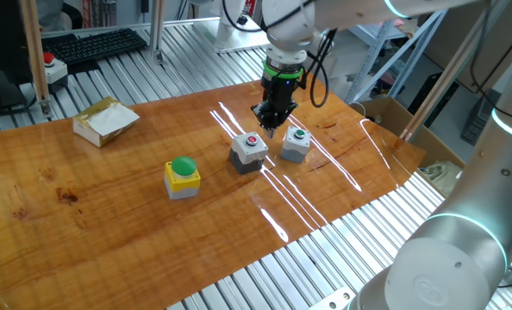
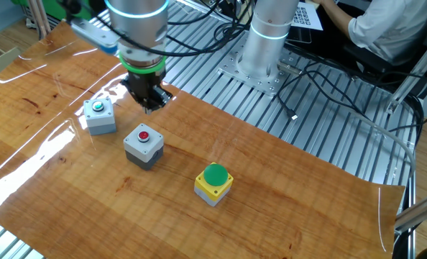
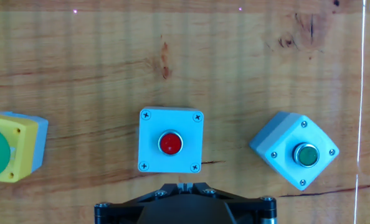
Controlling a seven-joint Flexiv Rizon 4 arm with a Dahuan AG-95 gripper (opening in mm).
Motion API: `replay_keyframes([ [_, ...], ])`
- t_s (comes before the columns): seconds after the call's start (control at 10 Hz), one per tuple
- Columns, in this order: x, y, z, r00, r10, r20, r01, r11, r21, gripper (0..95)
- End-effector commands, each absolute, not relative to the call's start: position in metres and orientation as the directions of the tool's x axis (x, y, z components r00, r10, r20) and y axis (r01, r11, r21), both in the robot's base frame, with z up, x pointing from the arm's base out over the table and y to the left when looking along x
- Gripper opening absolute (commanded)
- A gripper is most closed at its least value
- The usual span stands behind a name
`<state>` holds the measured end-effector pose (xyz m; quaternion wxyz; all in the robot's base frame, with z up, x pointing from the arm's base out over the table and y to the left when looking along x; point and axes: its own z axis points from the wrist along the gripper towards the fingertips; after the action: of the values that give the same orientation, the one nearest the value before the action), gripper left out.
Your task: Press three buttons from left to right in sequence
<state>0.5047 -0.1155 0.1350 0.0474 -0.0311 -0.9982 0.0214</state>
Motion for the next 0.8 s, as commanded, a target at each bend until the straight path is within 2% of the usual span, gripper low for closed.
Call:
replay_keyframes([
  [0.1,0.5021,-0.1149,0.1358,-0.977,0.194,0.091,0.186,0.978,-0.091,0.0],
  [0.5,0.5021,-0.1149,0.1358,-0.943,0.318,0.092,0.309,0.945,-0.102,0.0],
  [0.8,0.5021,-0.1149,0.1358,-0.931,0.353,0.096,0.343,0.933,-0.106,0.0],
])
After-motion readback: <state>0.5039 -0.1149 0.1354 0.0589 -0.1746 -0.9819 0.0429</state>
